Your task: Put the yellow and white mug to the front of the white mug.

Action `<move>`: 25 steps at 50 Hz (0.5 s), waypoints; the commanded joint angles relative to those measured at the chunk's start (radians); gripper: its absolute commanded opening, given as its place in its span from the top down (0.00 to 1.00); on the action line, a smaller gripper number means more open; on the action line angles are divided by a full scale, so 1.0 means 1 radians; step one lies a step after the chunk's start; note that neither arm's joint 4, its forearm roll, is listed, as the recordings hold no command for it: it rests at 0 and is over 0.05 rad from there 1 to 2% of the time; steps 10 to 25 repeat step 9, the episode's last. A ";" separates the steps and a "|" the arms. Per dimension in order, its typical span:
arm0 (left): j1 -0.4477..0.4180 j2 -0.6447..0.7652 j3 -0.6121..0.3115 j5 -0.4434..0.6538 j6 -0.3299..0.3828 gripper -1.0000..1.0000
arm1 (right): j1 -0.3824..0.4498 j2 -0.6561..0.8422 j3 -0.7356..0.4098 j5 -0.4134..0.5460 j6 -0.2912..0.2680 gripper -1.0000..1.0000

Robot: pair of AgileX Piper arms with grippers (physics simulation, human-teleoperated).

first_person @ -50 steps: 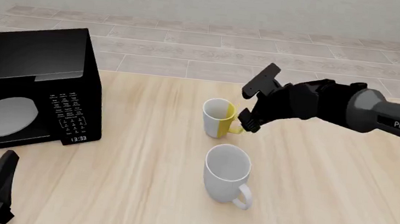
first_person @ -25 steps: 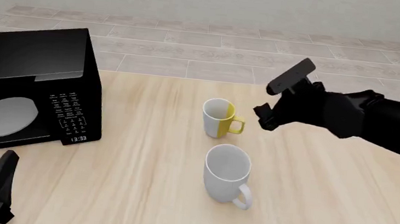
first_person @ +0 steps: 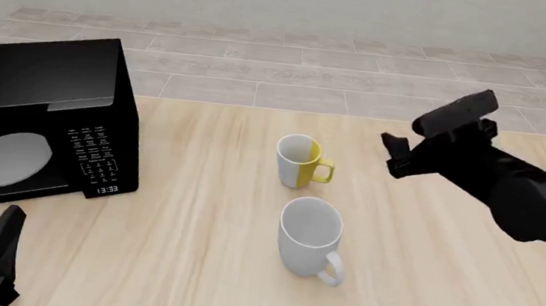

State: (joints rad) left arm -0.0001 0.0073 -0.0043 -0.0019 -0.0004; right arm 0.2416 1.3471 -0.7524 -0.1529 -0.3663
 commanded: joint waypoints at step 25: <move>0.000 0.000 0.000 0.000 0.000 0.00 | -0.052 -0.257 0.190 -0.133 0.056 0.00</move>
